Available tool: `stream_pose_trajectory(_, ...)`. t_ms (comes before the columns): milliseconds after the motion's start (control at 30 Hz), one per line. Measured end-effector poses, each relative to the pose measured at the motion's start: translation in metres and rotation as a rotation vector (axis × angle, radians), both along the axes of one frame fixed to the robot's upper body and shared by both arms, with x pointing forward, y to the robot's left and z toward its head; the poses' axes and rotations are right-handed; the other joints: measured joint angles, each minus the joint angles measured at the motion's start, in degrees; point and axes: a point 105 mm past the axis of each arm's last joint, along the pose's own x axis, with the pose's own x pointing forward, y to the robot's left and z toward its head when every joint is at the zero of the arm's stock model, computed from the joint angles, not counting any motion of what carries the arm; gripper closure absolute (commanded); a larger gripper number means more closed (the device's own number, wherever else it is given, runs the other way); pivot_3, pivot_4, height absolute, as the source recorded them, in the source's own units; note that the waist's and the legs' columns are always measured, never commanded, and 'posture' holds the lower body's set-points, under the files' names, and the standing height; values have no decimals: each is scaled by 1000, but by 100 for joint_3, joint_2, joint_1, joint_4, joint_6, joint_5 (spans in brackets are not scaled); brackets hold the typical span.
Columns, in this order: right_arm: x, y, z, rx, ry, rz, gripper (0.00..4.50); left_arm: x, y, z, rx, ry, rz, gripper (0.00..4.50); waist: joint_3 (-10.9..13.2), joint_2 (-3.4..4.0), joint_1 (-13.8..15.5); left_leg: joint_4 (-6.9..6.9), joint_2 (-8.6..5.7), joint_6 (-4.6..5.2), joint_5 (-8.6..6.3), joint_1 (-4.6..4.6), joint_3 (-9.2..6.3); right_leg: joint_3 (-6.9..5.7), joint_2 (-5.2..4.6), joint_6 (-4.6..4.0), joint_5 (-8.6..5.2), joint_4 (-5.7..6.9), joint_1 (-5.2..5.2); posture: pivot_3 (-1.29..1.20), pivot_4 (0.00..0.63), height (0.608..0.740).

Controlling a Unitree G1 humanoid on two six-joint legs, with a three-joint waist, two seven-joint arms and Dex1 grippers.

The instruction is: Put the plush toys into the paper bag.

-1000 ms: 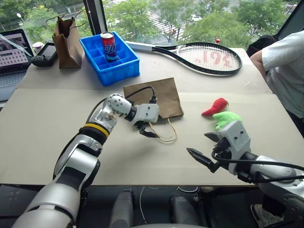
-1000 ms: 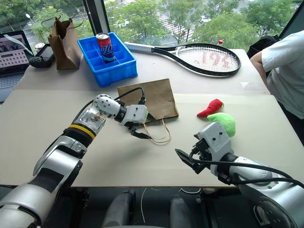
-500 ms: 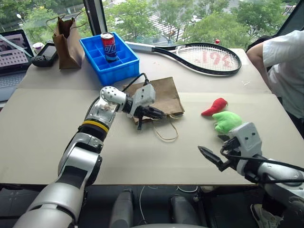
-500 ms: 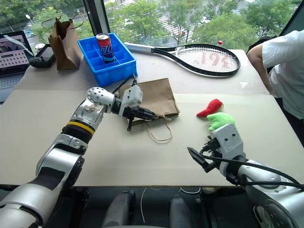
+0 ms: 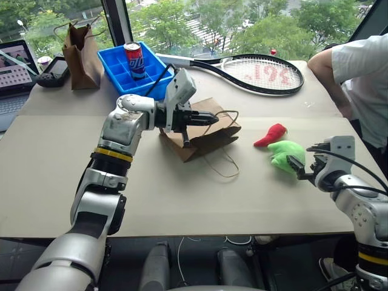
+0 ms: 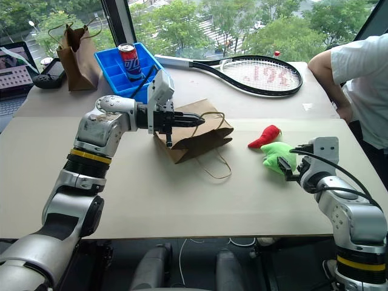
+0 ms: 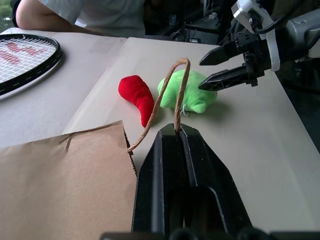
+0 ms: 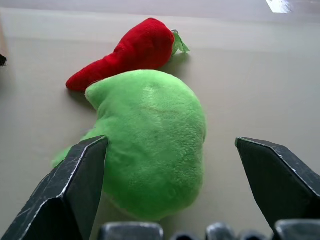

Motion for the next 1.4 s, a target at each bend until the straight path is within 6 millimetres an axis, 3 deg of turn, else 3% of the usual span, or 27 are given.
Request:
stream_pose_trajectory(100,5,7,-12,24,6,27,1774,3,0,15,-28,-29,28,4500,0,0,0,0,0,0,0,0,-1,0,2,1,0,-1,2,0,150,739)
stream_pose_trajectory(233,6,11,-11,41,-16,49,3117,7,4,27,-62,-55,66,4500,-1,2,2,1,0,0,0,1,-2,1,2,2,1,0,4,0,150,739)
stream_pose_trajectory(333,0,20,-2,59,-45,108,4097,9,10,29,-72,-40,97,4500,-1,2,1,0,0,-1,0,0,-3,1,3,2,1,3,2,0,150,739)
stream_pose_trajectory(400,-3,28,9,93,-80,157,4480,7,13,32,-73,-51,95,4500,0,2,-3,-3,1,-1,0,0,-3,3,3,2,1,3,0,0,150,739)
stream_pose_trajectory(633,-15,80,64,242,-199,410,4480,2,12,20,-62,-36,79,4500,-2,5,-5,-3,8,-2,1,3,-9,3,13,-1,1,8,1,0,150,739)
stream_pose_trajectory(867,-9,111,86,250,-190,540,4480,-2,5,15,-48,-35,43,4500,-2,5,3,-4,8,-2,1,0,-9,7,16,-3,2,4,0,0,150,739)
stream_pose_trajectory(1033,10,127,78,266,-128,567,4480,-3,-4,13,-66,-27,32,4500,-2,5,11,-5,9,-1,1,-1,-12,7,19,-3,1,6,0,0,150,739)
stream_pose_trajectory(1200,15,146,54,347,-50,585,4480,-3,-8,14,-75,-34,37,4500,-2,5,5,-8,10,-1,1,-7,-14,8,24,-2,1,4,-6,0,150,739)
stream_pose_trajectory(1400,31,182,42,601,-53,560,4480,-15,-25,17,-123,-27,-7,4500,-1,7,-11,-2,12,-2,3,-4,-19,10,30,-1,1,38,-12,0,150,739)
